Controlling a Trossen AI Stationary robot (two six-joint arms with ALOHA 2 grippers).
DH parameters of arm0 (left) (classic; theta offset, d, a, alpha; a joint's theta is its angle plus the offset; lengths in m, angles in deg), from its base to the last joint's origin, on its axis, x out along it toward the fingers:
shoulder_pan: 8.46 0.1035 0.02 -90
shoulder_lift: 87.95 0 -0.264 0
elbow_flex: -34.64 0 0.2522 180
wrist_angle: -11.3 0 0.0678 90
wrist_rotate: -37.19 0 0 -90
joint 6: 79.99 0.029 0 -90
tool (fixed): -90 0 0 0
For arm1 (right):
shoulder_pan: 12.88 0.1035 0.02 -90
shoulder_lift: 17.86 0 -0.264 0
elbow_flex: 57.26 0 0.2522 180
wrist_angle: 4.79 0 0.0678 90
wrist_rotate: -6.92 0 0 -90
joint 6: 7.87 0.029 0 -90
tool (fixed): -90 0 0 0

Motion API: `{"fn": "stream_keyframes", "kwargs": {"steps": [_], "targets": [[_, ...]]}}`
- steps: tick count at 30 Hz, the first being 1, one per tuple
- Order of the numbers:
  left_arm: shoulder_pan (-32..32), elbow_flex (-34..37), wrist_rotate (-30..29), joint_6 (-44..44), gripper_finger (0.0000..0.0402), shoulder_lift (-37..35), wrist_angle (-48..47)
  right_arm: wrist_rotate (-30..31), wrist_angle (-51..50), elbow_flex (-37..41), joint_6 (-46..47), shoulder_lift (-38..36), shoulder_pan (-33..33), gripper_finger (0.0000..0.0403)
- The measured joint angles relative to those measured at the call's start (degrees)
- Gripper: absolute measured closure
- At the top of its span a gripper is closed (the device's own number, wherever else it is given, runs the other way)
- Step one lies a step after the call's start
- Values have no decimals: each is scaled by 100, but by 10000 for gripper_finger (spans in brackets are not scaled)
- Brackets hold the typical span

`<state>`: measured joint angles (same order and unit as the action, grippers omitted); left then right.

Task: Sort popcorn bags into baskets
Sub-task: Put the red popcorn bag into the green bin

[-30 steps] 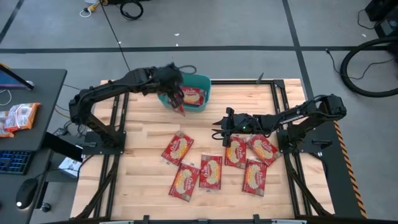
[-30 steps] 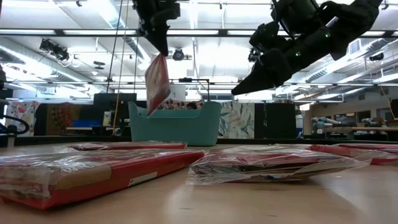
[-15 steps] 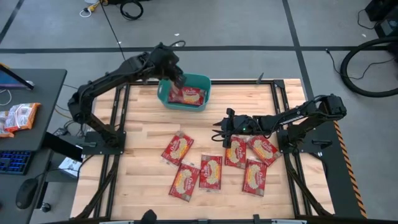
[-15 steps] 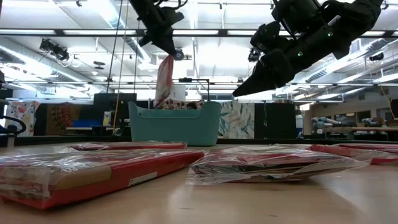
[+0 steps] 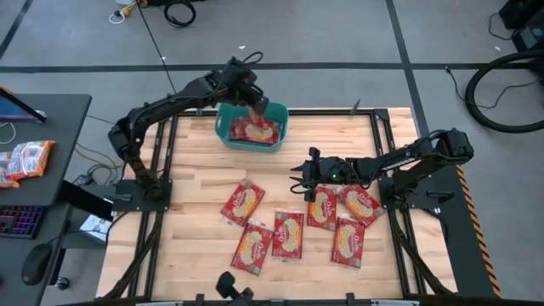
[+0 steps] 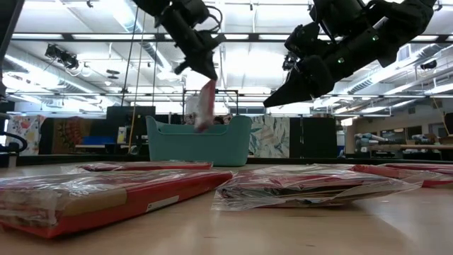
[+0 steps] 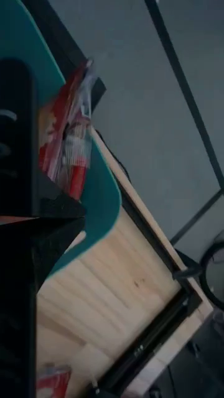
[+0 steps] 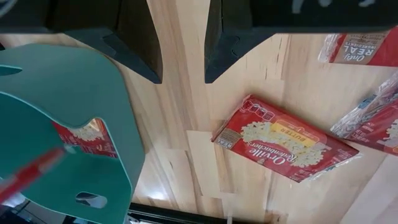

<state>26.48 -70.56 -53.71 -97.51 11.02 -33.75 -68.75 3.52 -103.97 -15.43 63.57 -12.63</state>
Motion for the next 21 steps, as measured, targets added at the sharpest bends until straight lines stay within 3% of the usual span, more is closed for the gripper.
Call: {"fn": "stream_keyframes", "kwargs": {"steps": [9,14,21], "targets": [[45,4,387,-286,397,400,-73,-2,9,0,-2,0,2,279],[207,4,124,-242,394,505,-677,-2,11,0,-2,-2,0,279],[290,4,24,-327,392,500,-827,-4,13,0,2,-2,2,279]]}}
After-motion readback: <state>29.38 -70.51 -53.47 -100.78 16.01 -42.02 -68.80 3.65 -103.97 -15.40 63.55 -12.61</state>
